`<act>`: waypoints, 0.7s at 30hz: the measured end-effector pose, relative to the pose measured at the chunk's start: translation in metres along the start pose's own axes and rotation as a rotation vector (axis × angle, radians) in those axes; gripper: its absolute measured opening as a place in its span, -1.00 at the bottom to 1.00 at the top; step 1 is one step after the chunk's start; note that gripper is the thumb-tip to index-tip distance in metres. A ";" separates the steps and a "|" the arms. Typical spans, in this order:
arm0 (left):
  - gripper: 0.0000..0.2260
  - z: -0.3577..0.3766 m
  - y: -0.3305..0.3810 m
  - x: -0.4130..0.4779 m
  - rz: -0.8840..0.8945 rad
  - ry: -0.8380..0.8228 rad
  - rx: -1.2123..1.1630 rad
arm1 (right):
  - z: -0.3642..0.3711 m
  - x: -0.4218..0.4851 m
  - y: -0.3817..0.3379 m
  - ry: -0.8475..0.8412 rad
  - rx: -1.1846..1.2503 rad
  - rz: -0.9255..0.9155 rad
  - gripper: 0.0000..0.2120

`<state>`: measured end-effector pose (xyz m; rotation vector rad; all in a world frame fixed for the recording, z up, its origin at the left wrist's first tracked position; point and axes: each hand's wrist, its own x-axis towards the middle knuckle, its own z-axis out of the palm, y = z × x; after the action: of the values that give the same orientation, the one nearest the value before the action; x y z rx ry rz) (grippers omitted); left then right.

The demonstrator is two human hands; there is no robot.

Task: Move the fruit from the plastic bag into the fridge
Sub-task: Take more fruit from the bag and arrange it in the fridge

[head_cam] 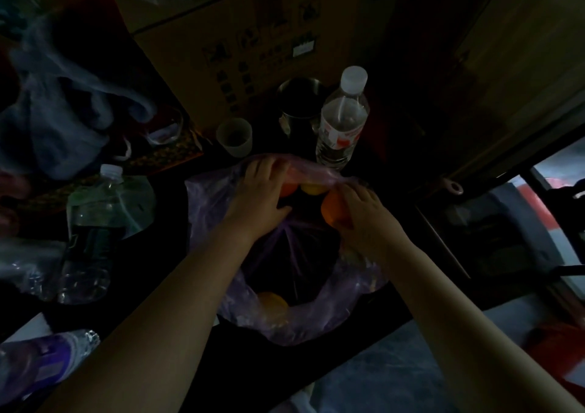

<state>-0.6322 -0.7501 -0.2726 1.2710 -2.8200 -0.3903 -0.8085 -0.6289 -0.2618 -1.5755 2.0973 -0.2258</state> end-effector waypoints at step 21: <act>-0.05 -0.003 -0.003 -0.012 -0.022 -0.120 -0.004 | 0.005 -0.008 0.003 -0.015 0.061 -0.065 -0.18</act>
<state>-0.6215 -0.7441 -0.2700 1.3215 -2.9037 -0.4882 -0.8067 -0.6197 -0.2653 -1.6066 2.0106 -0.2966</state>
